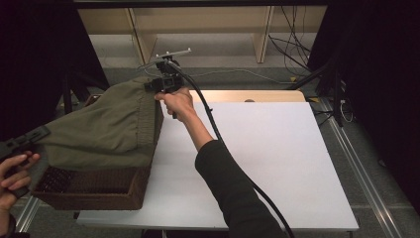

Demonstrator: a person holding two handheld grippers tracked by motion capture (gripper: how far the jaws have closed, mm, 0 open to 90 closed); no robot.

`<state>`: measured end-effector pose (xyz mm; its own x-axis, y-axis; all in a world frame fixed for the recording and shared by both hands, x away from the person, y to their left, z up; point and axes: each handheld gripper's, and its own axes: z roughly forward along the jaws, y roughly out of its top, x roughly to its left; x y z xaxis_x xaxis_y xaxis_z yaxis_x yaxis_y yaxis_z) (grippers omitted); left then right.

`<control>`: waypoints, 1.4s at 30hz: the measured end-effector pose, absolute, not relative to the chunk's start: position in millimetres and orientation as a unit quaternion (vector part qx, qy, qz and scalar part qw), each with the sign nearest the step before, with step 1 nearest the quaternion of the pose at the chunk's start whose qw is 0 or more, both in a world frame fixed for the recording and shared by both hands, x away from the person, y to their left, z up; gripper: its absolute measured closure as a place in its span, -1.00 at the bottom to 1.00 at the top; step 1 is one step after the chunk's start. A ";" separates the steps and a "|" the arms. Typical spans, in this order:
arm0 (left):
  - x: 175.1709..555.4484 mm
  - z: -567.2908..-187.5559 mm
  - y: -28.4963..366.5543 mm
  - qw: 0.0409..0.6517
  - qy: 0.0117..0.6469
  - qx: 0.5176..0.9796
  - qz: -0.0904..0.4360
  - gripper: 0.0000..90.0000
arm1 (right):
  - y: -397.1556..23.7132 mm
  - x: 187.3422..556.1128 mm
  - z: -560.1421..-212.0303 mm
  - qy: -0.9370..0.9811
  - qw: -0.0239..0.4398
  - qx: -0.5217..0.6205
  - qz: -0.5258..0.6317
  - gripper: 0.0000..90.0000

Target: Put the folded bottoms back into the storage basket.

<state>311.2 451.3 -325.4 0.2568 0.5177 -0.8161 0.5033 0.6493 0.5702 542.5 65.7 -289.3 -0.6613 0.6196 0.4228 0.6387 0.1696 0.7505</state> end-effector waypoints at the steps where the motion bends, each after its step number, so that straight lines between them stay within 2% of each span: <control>1: 310.9 -325.4 452.0 0.673 0.610 0.418 0.006 0.89 | 67.3 541.8 -289.1 -0.765 0.011 -0.412 -0.495 0.82; 42: 303.2 -335.5 480.0 0.668 0.635 0.386 0.029 0.89 | 98.4 527.3 -302.4 -0.766 0.013 -0.410 -0.495 0.82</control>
<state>303.2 480.0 -335.5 0.1913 0.5299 -0.8262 0.4513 0.7000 0.5535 527.3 98.4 -302.4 -0.6637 0.6152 0.4255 0.6407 0.1739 0.7478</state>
